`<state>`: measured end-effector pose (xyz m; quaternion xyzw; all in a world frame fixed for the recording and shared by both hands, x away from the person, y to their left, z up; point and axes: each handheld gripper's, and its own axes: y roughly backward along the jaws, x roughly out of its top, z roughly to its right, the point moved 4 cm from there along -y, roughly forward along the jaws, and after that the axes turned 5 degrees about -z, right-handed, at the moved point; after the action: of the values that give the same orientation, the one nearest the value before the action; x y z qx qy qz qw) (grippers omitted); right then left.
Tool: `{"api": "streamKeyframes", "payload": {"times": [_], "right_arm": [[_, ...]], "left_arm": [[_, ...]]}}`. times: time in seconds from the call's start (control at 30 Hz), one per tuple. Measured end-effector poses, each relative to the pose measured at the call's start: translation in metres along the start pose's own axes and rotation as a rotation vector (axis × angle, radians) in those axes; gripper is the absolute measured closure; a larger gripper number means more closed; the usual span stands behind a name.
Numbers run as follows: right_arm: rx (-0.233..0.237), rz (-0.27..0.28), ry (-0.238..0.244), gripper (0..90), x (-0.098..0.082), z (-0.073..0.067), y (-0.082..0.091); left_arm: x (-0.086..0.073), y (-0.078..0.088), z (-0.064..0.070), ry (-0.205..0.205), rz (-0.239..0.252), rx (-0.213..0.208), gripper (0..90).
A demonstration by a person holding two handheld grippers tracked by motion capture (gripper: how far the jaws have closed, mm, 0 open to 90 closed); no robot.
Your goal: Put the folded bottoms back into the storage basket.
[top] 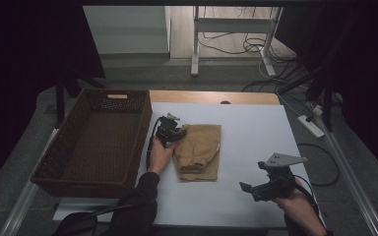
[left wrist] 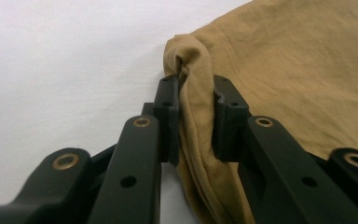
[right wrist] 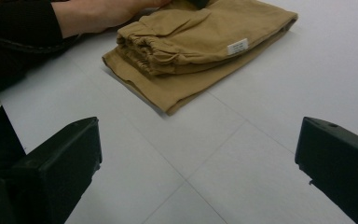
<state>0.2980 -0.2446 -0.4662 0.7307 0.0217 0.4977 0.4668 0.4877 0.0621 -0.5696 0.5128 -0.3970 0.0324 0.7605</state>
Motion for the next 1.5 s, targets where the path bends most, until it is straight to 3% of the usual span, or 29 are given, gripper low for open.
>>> {"api": "streamKeyframes", "payload": {"times": [0.33,0.57,0.73,1.0,1.5], "right_arm": [[0.051,0.006,-0.014,0.9,0.009,-0.003,-0.012],[0.08,0.007,0.009,0.9,0.014,-0.007,-0.021],[0.107,-0.026,0.03,0.9,0.018,-0.013,-0.034],[0.106,-0.074,0.087,0.9,0.025,-0.017,-0.05],[0.129,-0.116,0.116,0.3,0.038,-0.025,-0.076]], "left_arm": [[0.0,0.0,0.0,0.004,0.002,-0.004,74.6],[0.0,0.0,-0.001,0.005,0.003,-0.004,74.5],[0.0,0.0,-0.001,0.008,0.004,-0.005,74.4],[0.0,0.0,-0.001,0.008,0.003,-0.006,74.4],[0.0,0.0,-0.001,0.007,0.005,-0.004,74.3]]}}
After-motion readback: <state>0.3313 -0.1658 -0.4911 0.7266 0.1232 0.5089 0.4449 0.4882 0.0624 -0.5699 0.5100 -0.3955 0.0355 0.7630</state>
